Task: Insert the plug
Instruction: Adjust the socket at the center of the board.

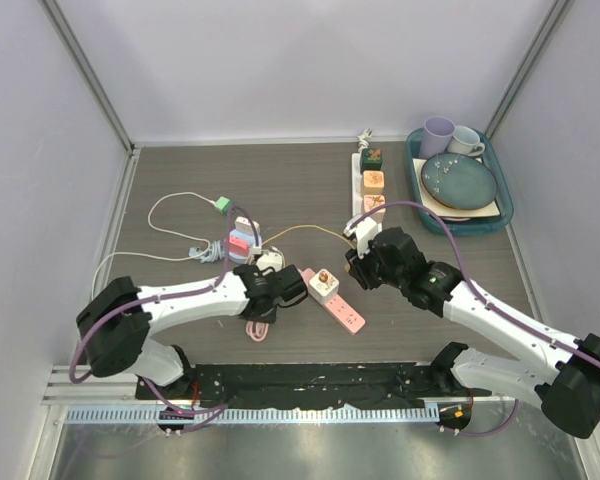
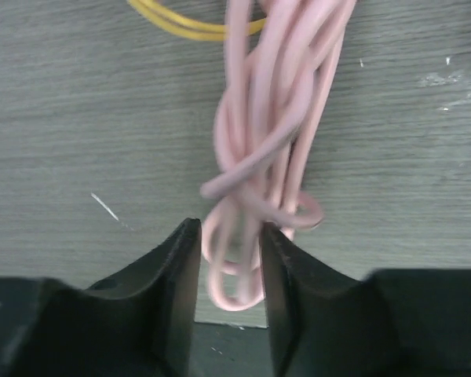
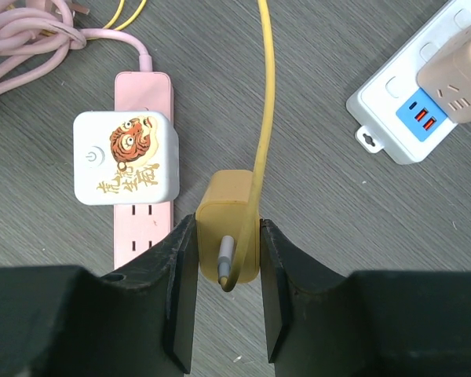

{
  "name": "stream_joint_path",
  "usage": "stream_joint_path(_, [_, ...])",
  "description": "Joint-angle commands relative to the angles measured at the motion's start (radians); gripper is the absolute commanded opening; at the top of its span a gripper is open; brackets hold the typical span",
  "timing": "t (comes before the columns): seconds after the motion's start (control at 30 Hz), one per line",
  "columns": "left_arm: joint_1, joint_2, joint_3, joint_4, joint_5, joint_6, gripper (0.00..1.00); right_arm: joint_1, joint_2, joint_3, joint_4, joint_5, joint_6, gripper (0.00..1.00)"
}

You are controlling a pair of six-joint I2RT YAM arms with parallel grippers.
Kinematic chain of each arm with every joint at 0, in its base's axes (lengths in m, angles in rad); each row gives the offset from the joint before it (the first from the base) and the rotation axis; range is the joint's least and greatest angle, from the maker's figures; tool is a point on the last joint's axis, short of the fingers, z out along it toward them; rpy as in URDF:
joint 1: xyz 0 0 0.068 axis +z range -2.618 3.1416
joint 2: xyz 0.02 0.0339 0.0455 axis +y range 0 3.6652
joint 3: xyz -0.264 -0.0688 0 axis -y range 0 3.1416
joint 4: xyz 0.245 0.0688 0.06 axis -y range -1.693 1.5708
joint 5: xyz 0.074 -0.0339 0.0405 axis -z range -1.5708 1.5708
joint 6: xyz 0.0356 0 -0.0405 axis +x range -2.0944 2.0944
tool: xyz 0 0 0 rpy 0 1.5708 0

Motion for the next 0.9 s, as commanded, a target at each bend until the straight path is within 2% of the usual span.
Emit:
stream_joint_path(0.0, [0.060,0.062,0.041,0.105,0.001,0.100,0.29,-0.001,-0.043,0.001,0.053,-0.013,-0.001,0.01])
stream_joint_path(0.03, [0.077,0.070,0.044,0.123,0.012,0.125,0.15,-0.002,-0.046,-0.001,0.055,-0.021,-0.003,0.01])
stream_joint_path(0.07, [0.099,0.085,0.053,0.148,0.023,0.184,0.07,-0.001,-0.052,-0.001,0.055,-0.029,-0.006,0.01])
stream_joint_path(0.1, [0.114,0.090,0.061,0.169,0.020,0.224,0.01,-0.001,-0.055,-0.001,0.053,-0.036,-0.008,0.01])
stream_joint_path(0.13, [0.137,0.096,0.072,0.197,-0.021,0.261,0.00,-0.001,-0.057,-0.001,0.052,-0.038,-0.009,0.01])
stream_joint_path(0.23, [0.159,0.131,0.159,0.261,-0.141,0.453,0.00,-0.001,-0.060,0.002,0.038,-0.079,-0.011,0.01])
stream_joint_path(0.3, [0.191,0.168,0.194,0.330,-0.163,0.585,0.00,-0.001,-0.051,0.007,0.021,-0.095,-0.009,0.01])
stream_joint_path(0.4, [0.243,0.214,0.251,0.451,-0.141,0.689,0.00,-0.001,-0.054,0.010,0.004,-0.085,0.000,0.01])
stream_joint_path(0.53, [0.291,0.287,0.314,0.599,-0.088,0.873,0.05,-0.001,-0.068,0.009,-0.008,-0.088,0.008,0.01])
stream_joint_path(0.67, [0.317,0.375,0.388,0.644,-0.054,0.946,0.09,-0.001,-0.058,0.015,-0.013,-0.098,0.008,0.01])
stream_joint_path(0.77, [0.320,0.394,0.374,0.656,-0.023,0.946,0.13,-0.001,-0.031,0.030,-0.039,-0.101,0.011,0.01])
stream_joint_path(0.87, [0.320,0.357,0.320,0.659,-0.048,0.932,0.26,-0.001,-0.022,0.026,-0.043,-0.055,0.022,0.01])
